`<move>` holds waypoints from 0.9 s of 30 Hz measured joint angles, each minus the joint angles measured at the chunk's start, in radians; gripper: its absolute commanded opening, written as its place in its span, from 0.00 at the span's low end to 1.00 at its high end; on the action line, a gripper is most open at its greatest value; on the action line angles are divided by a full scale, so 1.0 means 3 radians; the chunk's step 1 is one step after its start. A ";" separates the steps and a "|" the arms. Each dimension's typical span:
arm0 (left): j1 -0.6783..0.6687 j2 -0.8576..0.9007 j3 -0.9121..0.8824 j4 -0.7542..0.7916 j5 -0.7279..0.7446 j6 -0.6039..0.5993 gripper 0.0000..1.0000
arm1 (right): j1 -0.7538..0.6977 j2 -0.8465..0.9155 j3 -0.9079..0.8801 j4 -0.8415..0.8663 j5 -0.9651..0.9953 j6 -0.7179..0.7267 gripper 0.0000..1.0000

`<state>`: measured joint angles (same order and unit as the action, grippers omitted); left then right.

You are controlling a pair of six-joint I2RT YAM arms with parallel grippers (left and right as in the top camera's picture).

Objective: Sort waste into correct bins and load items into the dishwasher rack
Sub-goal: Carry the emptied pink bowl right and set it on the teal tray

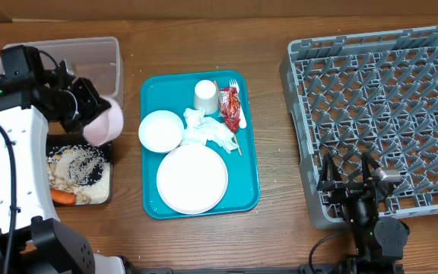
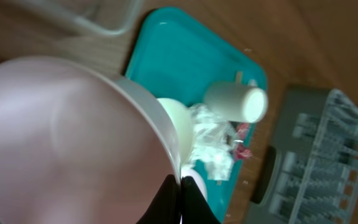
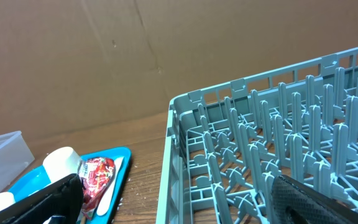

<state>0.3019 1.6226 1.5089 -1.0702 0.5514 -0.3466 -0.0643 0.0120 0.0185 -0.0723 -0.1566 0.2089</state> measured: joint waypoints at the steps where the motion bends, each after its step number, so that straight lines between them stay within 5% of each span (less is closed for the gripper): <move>1: -0.0004 0.0000 0.0004 0.0085 0.0127 0.0015 0.04 | 0.0001 0.0000 0.0000 0.0000 0.0000 0.0000 1.00; 8: -0.0491 -0.0001 0.0013 0.1003 0.0264 0.0019 0.04 | 0.0000 0.0000 0.0000 -0.0003 0.0000 0.0000 1.00; 19: -0.2145 0.0237 0.0034 0.1781 -0.2055 0.0395 0.04 | 0.0001 0.0000 0.0000 -0.0004 0.0000 -0.0001 1.00; 27: -0.2220 0.0838 0.0034 0.1798 -0.2903 0.0465 0.04 | 0.0001 0.0000 0.0000 0.0000 0.0001 0.0001 1.00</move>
<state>-0.3641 1.8740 1.5192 -0.5308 -0.3195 -0.2070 -0.0639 0.0120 0.0185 -0.0723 -0.1562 0.2092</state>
